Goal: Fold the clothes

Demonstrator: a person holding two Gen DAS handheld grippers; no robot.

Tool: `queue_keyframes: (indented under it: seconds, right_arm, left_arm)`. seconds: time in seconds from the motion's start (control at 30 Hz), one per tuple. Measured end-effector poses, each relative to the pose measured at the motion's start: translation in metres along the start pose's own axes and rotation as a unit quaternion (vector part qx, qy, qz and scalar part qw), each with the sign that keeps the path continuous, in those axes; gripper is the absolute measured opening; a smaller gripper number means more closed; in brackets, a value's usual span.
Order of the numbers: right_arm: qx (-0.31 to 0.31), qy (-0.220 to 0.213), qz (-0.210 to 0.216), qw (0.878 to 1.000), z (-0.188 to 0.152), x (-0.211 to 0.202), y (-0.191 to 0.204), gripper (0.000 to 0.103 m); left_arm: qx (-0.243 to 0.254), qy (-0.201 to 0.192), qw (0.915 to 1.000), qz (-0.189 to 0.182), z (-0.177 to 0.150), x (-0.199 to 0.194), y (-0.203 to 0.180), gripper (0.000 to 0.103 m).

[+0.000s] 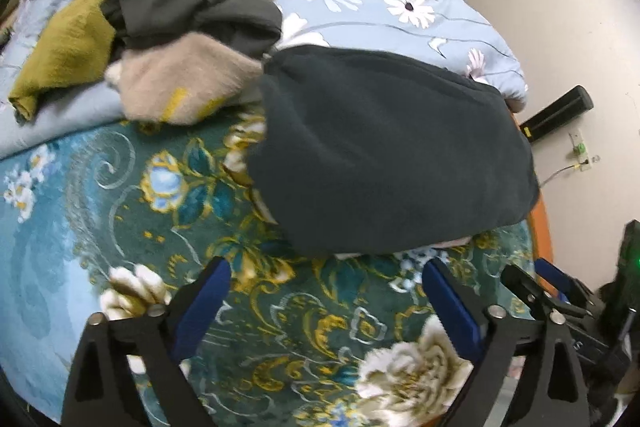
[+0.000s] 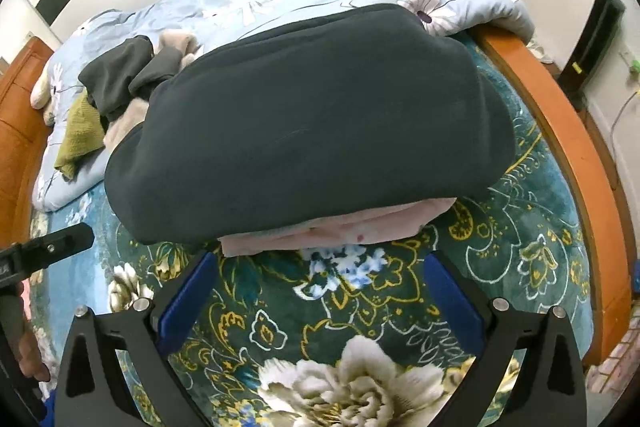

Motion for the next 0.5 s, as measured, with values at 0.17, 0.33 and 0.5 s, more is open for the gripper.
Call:
queue_keyframes:
  seconds: [0.17, 0.33, 0.5]
  right_arm:
    - [0.004, -0.008, -0.024, 1.0, -0.014, 0.001, 0.019, 0.103]
    - [0.006, -0.009, -0.047, 0.999, -0.028, 0.008, 0.04, 0.103]
    - [-0.006, -0.006, -0.069, 0.998, -0.038, 0.015, 0.058, 0.103]
  left_arm:
    - [0.038, 0.007, 0.9992, 0.013, -0.006, 0.005, 0.012, 0.099]
    - [0.081, 0.007, 0.9965, 0.02, -0.008, 0.011, 0.022, 0.099]
    - [0.106, -0.024, 0.994, 0.011, -0.004, 0.01, 0.031, 0.103]
Point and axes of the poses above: each gripper's, at about its wrist camera, not at the fingertips, and x roughly the way its jaws point, y to its left, z to its top, the point moved 5 cm from there along x, roughly the way its jaws point, and after that the axes turned 12 degrees about y, right-handed, at the moved point
